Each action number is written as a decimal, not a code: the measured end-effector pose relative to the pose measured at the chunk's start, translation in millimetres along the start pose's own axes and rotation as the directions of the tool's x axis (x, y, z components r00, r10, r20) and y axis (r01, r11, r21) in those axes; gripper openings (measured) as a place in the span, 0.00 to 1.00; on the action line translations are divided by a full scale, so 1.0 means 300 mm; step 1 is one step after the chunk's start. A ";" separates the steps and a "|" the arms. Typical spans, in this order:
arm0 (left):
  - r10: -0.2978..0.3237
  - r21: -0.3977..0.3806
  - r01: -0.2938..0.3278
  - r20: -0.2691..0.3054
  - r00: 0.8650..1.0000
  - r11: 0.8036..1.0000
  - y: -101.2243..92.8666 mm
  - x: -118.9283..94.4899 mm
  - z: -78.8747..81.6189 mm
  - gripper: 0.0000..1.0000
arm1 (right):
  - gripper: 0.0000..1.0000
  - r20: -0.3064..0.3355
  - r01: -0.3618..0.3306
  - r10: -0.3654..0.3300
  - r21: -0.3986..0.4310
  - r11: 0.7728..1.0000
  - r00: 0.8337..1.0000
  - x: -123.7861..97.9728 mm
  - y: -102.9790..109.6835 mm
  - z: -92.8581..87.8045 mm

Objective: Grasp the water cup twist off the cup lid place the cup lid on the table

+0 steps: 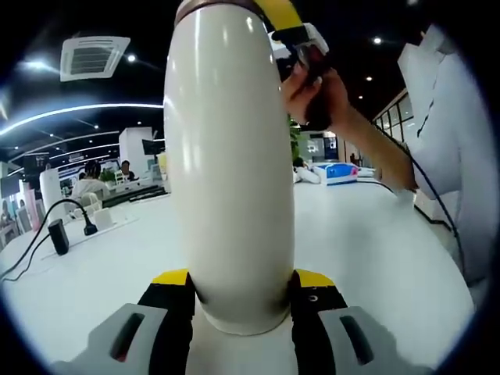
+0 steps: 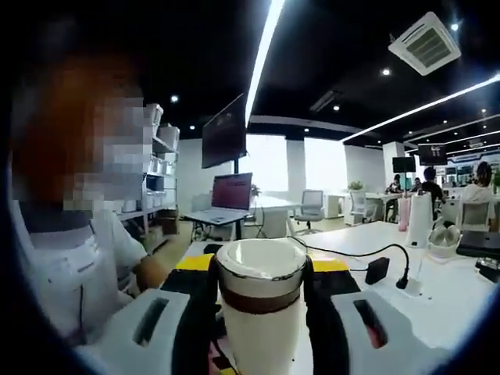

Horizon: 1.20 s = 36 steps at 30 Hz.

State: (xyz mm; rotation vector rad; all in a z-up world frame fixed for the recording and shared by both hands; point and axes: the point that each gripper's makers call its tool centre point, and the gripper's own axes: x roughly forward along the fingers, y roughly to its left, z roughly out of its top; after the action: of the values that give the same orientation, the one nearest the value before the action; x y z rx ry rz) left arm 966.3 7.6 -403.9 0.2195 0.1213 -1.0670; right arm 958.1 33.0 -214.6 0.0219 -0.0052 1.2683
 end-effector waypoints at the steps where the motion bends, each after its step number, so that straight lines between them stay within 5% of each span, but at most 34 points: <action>1: 0.000 0.001 0.000 0.000 1.000 1.000 0.000 0.000 0.000 0.50 | 0.50 -0.021 0.041 -0.041 0.004 0.999 0.999 -0.006 -0.013 -0.008; 5: -0.001 0.004 0.001 0.000 1.000 1.000 -0.001 -0.001 0.002 0.50 | 0.58 -0.027 0.187 -0.186 0.003 0.982 0.982 -0.027 -0.036 -0.006; 11: -0.002 0.007 0.002 0.000 1.000 1.000 0.000 -0.004 0.005 0.50 | 0.60 -0.010 0.374 -0.376 -0.074 0.924 0.927 -0.028 0.006 0.017; 13: -0.002 0.007 0.002 0.000 1.000 1.000 0.001 -0.005 0.005 0.50 | 0.63 0.024 0.439 -0.438 -0.034 0.898 0.898 -0.025 0.026 0.032; 15: -0.002 0.008 0.002 0.000 1.000 1.000 0.001 -0.006 0.006 0.50 | 0.64 0.061 0.519 -0.519 0.013 0.855 0.853 -0.030 0.026 0.044; 17: -0.002 0.010 0.002 0.000 1.000 1.000 0.001 -0.007 0.006 0.50 | 0.66 0.065 0.653 -0.650 -0.106 0.750 0.757 -0.045 0.017 0.037; 20: -0.002 0.009 0.002 0.000 1.000 1.000 0.012 0.001 0.006 0.50 | 0.68 0.113 0.780 -0.773 -0.160 0.606 0.624 -0.059 0.011 0.044; 22: -0.002 0.008 0.002 0.000 1.000 1.000 0.016 0.004 0.006 0.50 | 0.67 0.109 0.855 -0.854 -0.181 0.486 0.509 -0.094 -0.007 0.030; 23: -0.002 0.008 0.002 0.000 1.000 1.000 0.018 0.004 0.006 0.50 | 0.64 0.114 0.871 -0.868 -0.164 0.463 0.483 -0.100 -0.010 0.026; 31: -0.003 0.011 0.003 0.000 1.000 1.000 0.020 -0.003 0.005 0.50 | 0.80 0.145 0.901 -0.889 -0.054 0.431 0.434 -0.048 -0.001 0.011; 36: -0.006 0.013 0.006 0.000 1.000 1.000 0.011 -0.006 0.007 0.50 | 0.84 0.184 0.921 -0.903 -0.071 0.382 0.389 -0.040 -0.007 0.024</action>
State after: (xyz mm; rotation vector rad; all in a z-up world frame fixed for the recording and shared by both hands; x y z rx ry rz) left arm 968.2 10.1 -401.0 0.2314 0.1151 -1.0740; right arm 956.5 20.7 -207.5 -0.0423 -0.1815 0.0957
